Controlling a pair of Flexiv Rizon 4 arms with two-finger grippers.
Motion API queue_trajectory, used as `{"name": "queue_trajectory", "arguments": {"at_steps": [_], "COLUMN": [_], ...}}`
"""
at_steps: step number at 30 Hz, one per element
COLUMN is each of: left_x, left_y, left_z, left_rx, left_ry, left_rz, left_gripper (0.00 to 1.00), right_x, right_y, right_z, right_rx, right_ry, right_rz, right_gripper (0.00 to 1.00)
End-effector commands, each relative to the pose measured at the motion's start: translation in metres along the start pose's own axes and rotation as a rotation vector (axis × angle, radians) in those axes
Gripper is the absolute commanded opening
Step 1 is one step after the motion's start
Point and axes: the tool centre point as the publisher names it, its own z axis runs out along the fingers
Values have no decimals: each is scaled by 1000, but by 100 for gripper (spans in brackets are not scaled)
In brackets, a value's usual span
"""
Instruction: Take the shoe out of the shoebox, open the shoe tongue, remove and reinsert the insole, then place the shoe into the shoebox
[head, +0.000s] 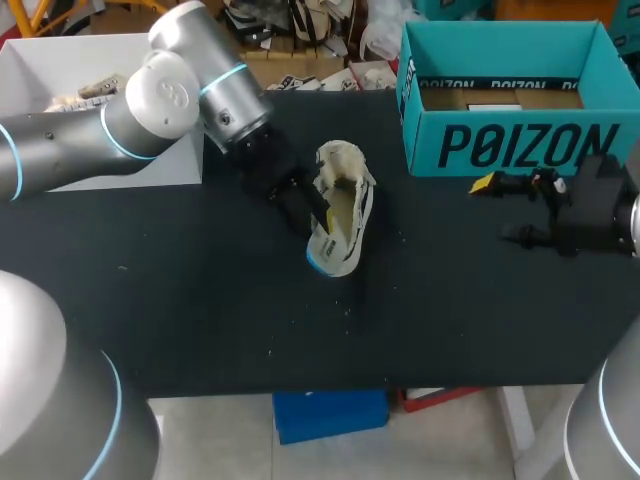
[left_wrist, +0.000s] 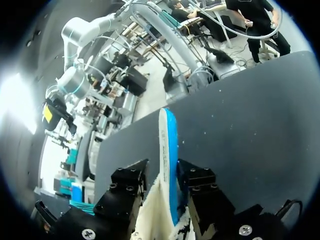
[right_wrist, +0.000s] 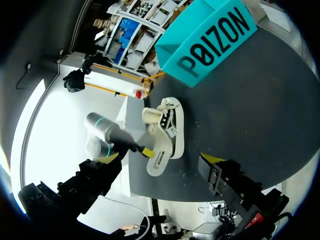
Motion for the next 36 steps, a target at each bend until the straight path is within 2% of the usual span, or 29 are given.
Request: {"name": "queue_trajectory", "arguments": {"at_steps": [1, 12, 24, 36], "left_x": [1, 2, 0, 1], "left_y": [-13, -8, 14, 47], "left_z": [0, 12, 3, -8], "left_rx": [-11, 1, -65, -110], "left_ry": [6, -24, -56, -78], "left_rz": [3, 11, 5, -16], "left_gripper": [0, 0, 0, 0], "right_x": [1, 1, 1, 1], "right_y": [0, 0, 0, 0], "right_z": [1, 1, 1, 1], "right_rx": [-2, -2, -2, -2], "right_ry": [-2, -2, -2, -2], "right_rz": [1, 1, 1, 1], "right_gripper": [100, 100, 100, 100]}}
